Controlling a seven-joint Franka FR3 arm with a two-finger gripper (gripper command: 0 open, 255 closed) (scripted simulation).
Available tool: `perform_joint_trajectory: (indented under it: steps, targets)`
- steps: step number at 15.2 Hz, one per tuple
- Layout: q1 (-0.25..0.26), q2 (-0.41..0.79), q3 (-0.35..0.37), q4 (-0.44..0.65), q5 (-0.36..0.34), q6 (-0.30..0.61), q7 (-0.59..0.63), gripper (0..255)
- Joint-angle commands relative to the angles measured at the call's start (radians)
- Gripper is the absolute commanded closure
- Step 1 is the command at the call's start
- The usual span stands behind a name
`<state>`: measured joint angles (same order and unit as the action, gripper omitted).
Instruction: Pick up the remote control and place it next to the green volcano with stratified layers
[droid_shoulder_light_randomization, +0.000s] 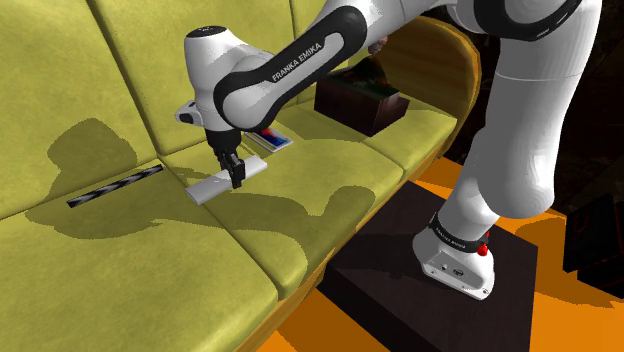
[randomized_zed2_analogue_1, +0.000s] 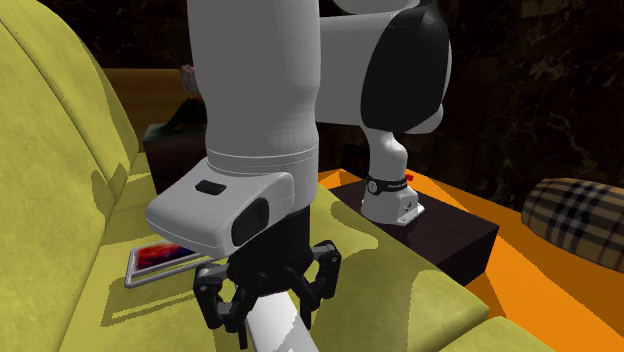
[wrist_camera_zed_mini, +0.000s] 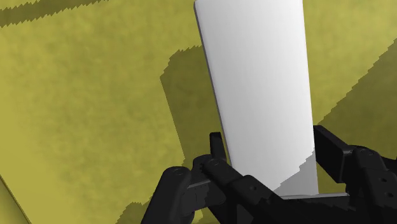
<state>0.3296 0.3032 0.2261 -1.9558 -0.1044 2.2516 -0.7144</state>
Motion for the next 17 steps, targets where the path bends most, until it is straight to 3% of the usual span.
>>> perform_joint_trajectory:
  steps: [1, 5, 17]
  targets:
    - [0.000, 0.001, 0.000, 0.000, 0.000, 0.000, 0.000, 255]
    - [0.000, 0.000, 0.000, -0.001, 0.000, 0.000, 0.000, 255]
    - [-0.006, -0.077, 0.009, 0.064, 0.027, -0.140, -0.019, 255]
